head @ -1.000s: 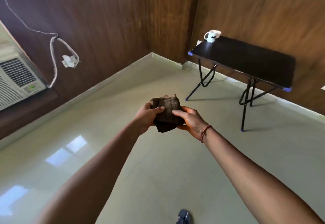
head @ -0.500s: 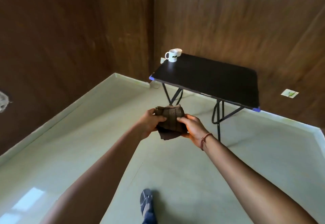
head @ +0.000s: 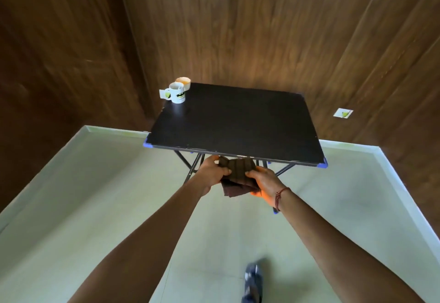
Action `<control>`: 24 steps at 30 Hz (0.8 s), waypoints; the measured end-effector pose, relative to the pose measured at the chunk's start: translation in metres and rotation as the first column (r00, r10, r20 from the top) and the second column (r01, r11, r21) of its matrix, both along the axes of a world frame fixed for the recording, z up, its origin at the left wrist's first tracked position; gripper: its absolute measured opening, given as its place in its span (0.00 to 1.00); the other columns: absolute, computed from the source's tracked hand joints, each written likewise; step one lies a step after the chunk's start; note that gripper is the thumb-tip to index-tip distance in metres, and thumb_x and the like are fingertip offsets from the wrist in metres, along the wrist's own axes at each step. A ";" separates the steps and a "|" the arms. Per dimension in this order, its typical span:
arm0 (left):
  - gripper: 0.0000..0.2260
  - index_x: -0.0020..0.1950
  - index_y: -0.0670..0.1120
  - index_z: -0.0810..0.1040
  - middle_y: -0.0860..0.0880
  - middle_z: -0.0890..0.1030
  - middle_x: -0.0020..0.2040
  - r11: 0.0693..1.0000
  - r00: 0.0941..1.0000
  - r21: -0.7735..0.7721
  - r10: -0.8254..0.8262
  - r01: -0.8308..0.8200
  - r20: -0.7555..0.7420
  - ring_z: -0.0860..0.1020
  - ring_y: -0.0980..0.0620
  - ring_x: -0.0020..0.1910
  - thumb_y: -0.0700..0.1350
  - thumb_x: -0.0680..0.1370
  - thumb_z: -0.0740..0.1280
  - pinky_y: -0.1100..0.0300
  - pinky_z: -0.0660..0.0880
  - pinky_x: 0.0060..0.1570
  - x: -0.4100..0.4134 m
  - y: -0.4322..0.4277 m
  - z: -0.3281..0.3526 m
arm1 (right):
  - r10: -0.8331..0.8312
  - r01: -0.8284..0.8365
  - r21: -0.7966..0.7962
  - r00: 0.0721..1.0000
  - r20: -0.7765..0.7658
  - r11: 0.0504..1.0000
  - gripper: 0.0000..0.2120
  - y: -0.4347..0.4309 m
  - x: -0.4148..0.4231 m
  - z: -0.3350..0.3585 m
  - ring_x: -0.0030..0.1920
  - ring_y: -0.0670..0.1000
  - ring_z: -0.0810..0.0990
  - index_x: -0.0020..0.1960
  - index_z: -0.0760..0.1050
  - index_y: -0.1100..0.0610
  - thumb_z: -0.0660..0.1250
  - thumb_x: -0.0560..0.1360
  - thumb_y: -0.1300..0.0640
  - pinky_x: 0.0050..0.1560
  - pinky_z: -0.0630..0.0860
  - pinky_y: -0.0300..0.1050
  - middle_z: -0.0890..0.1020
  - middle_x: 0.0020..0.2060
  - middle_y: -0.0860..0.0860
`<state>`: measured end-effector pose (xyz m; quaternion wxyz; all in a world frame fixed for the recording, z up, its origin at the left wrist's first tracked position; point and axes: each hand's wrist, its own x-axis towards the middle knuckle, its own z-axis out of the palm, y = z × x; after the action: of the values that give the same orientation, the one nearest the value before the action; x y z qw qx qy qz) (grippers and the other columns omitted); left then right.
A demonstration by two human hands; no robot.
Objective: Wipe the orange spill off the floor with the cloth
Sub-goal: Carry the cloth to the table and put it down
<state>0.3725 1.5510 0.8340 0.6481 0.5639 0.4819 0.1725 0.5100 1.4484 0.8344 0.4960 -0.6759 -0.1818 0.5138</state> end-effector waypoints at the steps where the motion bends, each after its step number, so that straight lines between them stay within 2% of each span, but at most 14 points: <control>1: 0.22 0.65 0.41 0.70 0.43 0.80 0.56 1.000 1.000 -0.001 0.009 -0.009 -0.010 0.79 0.44 0.57 0.32 0.73 0.71 0.49 0.77 0.59 0.019 0.013 -0.008 | -0.015 0.015 -0.020 1.000 0.006 1.000 0.08 0.015 0.017 -0.008 0.47 0.53 0.79 0.55 0.76 0.55 0.63 0.78 0.62 0.42 0.74 0.46 0.82 0.50 0.56; 5: 0.19 0.59 0.47 0.67 0.48 0.74 0.52 1.000 0.993 0.014 -0.015 0.017 -0.117 0.74 0.49 0.53 0.32 0.74 0.70 0.59 0.73 0.53 0.080 0.047 -0.034 | -0.043 0.042 -0.115 0.999 -0.012 0.992 0.09 0.062 0.072 -0.043 0.48 0.55 0.79 0.58 0.75 0.58 0.63 0.78 0.63 0.37 0.73 0.45 0.80 0.52 0.58; 8: 0.19 0.61 0.43 0.72 0.46 0.77 0.52 0.998 0.968 0.021 -0.053 0.060 -0.246 0.76 0.47 0.53 0.32 0.72 0.71 0.55 0.76 0.55 0.124 0.077 -0.052 | 0.011 -0.022 -0.190 0.998 -0.054 0.981 0.14 0.098 0.116 -0.064 0.51 0.57 0.78 0.63 0.73 0.57 0.63 0.78 0.64 0.45 0.75 0.50 0.80 0.56 0.58; 10: 0.17 0.58 0.45 0.74 0.44 0.79 0.51 0.994 0.941 0.017 -0.094 0.105 -0.324 0.79 0.45 0.52 0.34 0.71 0.71 0.51 0.78 0.55 0.154 0.101 -0.061 | 0.026 -0.042 -0.210 0.997 -0.079 0.977 0.16 0.123 0.145 -0.070 0.52 0.57 0.78 0.65 0.72 0.56 0.63 0.78 0.65 0.48 0.76 0.53 0.79 0.57 0.58; 12: 0.16 0.56 0.48 0.75 0.46 0.80 0.50 0.994 0.933 0.033 -0.090 0.108 -0.348 0.80 0.46 0.50 0.35 0.71 0.69 0.50 0.80 0.52 0.183 0.131 -0.073 | 0.007 -0.027 -0.171 0.993 -0.115 0.985 0.16 0.152 0.175 -0.077 0.51 0.56 0.80 0.65 0.72 0.55 0.63 0.79 0.65 0.44 0.78 0.50 0.80 0.58 0.58; 14: 0.19 0.60 0.50 0.75 0.48 0.81 0.51 0.995 0.952 0.073 -0.048 0.074 -0.301 0.80 0.47 0.51 0.36 0.72 0.68 0.50 0.80 0.52 0.200 0.151 -0.080 | -0.032 0.021 -0.084 0.990 -0.137 0.996 0.16 0.172 0.195 -0.083 0.50 0.55 0.80 0.65 0.72 0.54 0.63 0.79 0.66 0.40 0.78 0.48 0.80 0.56 0.57; 16: 0.17 0.62 0.50 0.75 0.49 0.81 0.51 0.992 0.949 0.088 -0.061 0.093 -0.310 0.80 0.47 0.52 0.39 0.74 0.68 0.52 0.80 0.53 0.219 0.167 -0.089 | -0.088 0.076 -0.084 0.986 -0.139 0.994 0.17 0.191 0.217 -0.101 0.50 0.55 0.79 0.65 0.71 0.56 0.64 0.78 0.67 0.50 0.78 0.52 0.79 0.56 0.57; 18: 0.12 0.61 0.48 0.77 0.46 0.81 0.52 0.984 0.917 0.046 -0.142 0.172 -0.373 0.80 0.45 0.52 0.44 0.78 0.67 0.53 0.79 0.53 0.226 0.168 -0.095 | -0.143 0.118 -0.190 0.982 -0.122 0.975 0.21 0.196 0.231 -0.123 0.50 0.57 0.78 0.68 0.67 0.59 0.64 0.77 0.69 0.60 0.75 0.53 0.76 0.55 0.61; 19: 0.12 0.63 0.46 0.76 0.44 0.81 0.54 0.967 0.874 0.025 -0.219 0.255 -0.435 0.79 0.44 0.53 0.45 0.79 0.66 0.53 0.78 0.53 0.230 0.167 -0.101 | -0.159 0.126 -0.258 0.981 -0.109 0.958 0.22 0.196 0.237 -0.135 0.52 0.59 0.78 0.70 0.65 0.60 0.63 0.77 0.70 0.58 0.76 0.49 0.75 0.56 0.63; 20: 0.14 0.65 0.44 0.75 0.43 0.79 0.57 0.936 0.815 0.024 -0.293 0.352 -0.501 0.79 0.43 0.56 0.46 0.80 0.65 0.53 0.77 0.55 0.230 0.165 -0.108 | -0.130 0.108 -0.308 0.990 -0.053 0.945 0.23 0.195 0.240 -0.145 0.50 0.59 0.79 0.70 0.65 0.61 0.63 0.77 0.70 0.51 0.77 0.44 0.75 0.55 0.63; 21: 0.15 0.67 0.43 0.74 0.42 0.78 0.61 0.903 0.755 0.043 -0.331 0.428 -0.566 0.77 0.42 0.58 0.46 0.81 0.64 0.53 0.76 0.57 0.231 0.164 -0.115 | -0.027 0.051 -0.343 0.997 0.075 0.938 0.20 0.196 0.243 -0.155 0.47 0.58 0.79 0.68 0.67 0.61 0.63 0.77 0.68 0.44 0.76 0.41 0.77 0.52 0.61; 22: 0.17 0.68 0.44 0.72 0.42 0.76 0.64 0.884 0.719 0.065 -0.331 0.462 -0.612 0.76 0.43 0.61 0.46 0.81 0.64 0.52 0.75 0.59 0.230 0.162 -0.122 | 0.138 -0.024 -0.376 0.951 0.278 0.926 0.18 0.196 0.245 -0.162 0.46 0.58 0.79 0.66 0.70 0.61 0.64 0.77 0.65 0.43 0.75 0.42 0.78 0.51 0.59; 23: 0.19 0.70 0.45 0.70 0.44 0.73 0.67 0.871 0.686 0.088 -0.315 0.484 -0.655 0.74 0.43 0.64 0.47 0.80 0.65 0.49 0.73 0.62 0.227 0.160 -0.128 | 0.318 -0.097 -0.410 0.797 0.514 0.907 0.16 0.197 0.246 -0.163 0.49 0.59 0.79 0.64 0.73 0.60 0.64 0.76 0.62 0.46 0.74 0.44 0.80 0.52 0.58; 24: 0.21 0.72 0.47 0.68 0.44 0.69 0.71 0.847 0.637 0.112 -0.297 0.520 -0.712 0.70 0.42 0.67 0.49 0.79 0.66 0.45 0.70 0.65 0.225 0.160 -0.135 | 0.445 -0.184 -0.423 0.587 0.677 0.887 0.15 0.200 0.247 -0.166 0.53 0.59 0.78 0.62 0.74 0.57 0.64 0.76 0.61 0.51 0.74 0.46 0.79 0.55 0.57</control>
<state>0.5977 1.7111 0.6991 0.3565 0.7754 0.5066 -0.1227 0.7571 1.6481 0.6685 0.1614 -0.8523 -0.4075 0.2854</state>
